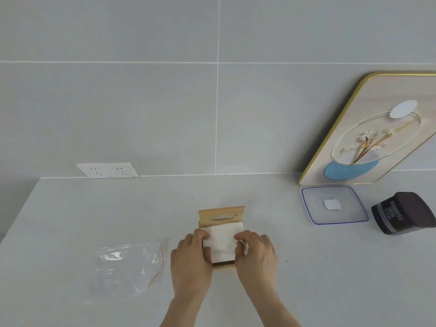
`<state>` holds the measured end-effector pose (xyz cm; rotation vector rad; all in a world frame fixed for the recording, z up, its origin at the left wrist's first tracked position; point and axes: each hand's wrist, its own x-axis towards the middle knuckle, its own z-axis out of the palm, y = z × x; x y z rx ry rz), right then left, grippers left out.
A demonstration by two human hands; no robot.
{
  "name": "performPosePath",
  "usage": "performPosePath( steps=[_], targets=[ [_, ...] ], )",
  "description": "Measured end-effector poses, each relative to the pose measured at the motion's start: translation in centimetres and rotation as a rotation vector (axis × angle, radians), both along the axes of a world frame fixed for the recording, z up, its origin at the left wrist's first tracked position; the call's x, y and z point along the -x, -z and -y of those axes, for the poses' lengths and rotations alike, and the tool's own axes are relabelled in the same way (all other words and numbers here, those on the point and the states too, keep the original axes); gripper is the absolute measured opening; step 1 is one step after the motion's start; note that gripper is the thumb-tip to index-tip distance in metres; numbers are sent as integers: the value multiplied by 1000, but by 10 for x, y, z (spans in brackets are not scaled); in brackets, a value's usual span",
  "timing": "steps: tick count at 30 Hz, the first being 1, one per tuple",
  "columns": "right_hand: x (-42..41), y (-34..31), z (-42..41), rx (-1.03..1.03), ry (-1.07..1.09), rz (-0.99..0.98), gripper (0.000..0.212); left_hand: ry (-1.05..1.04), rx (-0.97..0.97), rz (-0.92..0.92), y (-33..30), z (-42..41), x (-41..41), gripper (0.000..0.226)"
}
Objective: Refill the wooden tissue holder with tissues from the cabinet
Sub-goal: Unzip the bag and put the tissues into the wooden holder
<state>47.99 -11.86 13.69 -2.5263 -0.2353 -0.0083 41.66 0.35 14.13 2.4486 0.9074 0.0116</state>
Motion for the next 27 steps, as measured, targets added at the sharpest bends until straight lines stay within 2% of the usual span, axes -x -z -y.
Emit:
performPosePath(
  steps=[6,17,22,27],
  targets=[
    [7,4,-7,95,1,42,34,16,-92,-37,5,3,-1,36],
    [13,9,-14,273,-40,26,35,59,-30,-129,19,1,6,41],
    [14,8,-5,255,-154,34,37,45,-50,-140,20,2,-2,39],
    [11,3,6,198,-181,75,44,40,-42,-142,22,3,-7,40]
  ],
)
